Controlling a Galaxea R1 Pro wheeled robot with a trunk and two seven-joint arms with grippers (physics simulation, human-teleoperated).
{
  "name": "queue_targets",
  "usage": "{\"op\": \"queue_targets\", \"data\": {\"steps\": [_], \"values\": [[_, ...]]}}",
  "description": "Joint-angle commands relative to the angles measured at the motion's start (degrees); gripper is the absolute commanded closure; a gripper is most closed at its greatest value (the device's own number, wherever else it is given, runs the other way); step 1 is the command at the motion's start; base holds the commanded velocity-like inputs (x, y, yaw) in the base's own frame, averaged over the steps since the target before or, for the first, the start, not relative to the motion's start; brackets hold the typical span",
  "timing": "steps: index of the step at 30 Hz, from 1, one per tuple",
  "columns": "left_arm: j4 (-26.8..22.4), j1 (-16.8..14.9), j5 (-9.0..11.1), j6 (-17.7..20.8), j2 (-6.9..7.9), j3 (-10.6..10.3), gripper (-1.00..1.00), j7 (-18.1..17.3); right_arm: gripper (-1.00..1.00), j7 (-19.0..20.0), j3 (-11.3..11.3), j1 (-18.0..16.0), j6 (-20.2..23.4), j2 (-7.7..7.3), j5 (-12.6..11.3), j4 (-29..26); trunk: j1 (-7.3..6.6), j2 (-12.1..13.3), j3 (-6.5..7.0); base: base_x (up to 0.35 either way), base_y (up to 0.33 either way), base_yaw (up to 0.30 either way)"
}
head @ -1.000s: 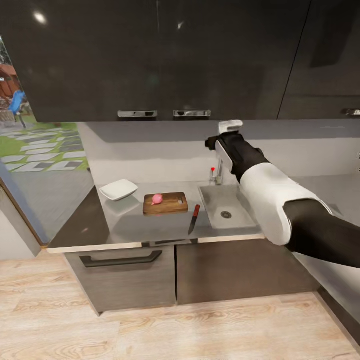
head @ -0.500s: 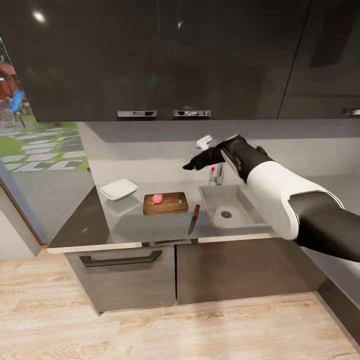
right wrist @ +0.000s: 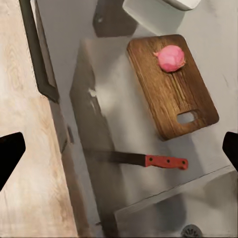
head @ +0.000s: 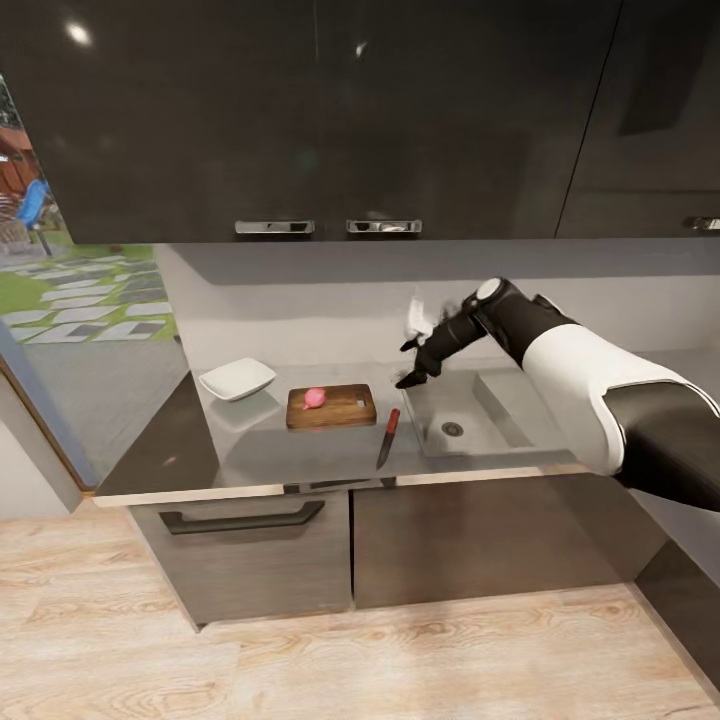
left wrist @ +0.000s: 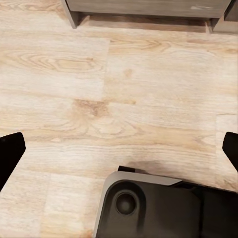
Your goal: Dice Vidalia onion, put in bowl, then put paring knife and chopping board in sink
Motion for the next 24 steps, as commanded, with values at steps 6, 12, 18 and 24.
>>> {"op": "queue_targets", "data": {"steps": [6, 12, 18, 24], "values": [[0.0, 0.0, 0.2, -0.1, 0.05, -0.4, -1.0, 0.5, -1.0, 16.4, 0.1, 0.0, -13.4, -0.31, 8.0, -0.1, 0.04, -0.1, -0.11, 0.0, 0.0, 0.0], [0.4, 0.0, 0.2, -0.1, 0.12, -0.4, -1.0, 0.5, -1.0, 18.9, 9.1, 0.0, -21.5, 1.72, 14.6, -0.1, 0.04, -0.1, -0.11, 0.0, 0.0, 0.0], [1.0, 0.0, 0.2, -0.2, 0.14, -0.4, -1.0, 0.4, -1.0, 18.8, 10.7, -0.1, -23.2, 4.34, 15.7, 0.0, 0.04, -0.1, -0.11, 0.0, 0.0, 0.0], [1.0, 0.0, 0.2, -0.3, 0.14, -0.4, -1.0, 0.5, -1.0, 18.9, 11.0, 0.0, -23.3, 5.76, 19.9, 0.8, 0.04, -0.1, -0.11, 0.0, 0.0, 0.0]]}}
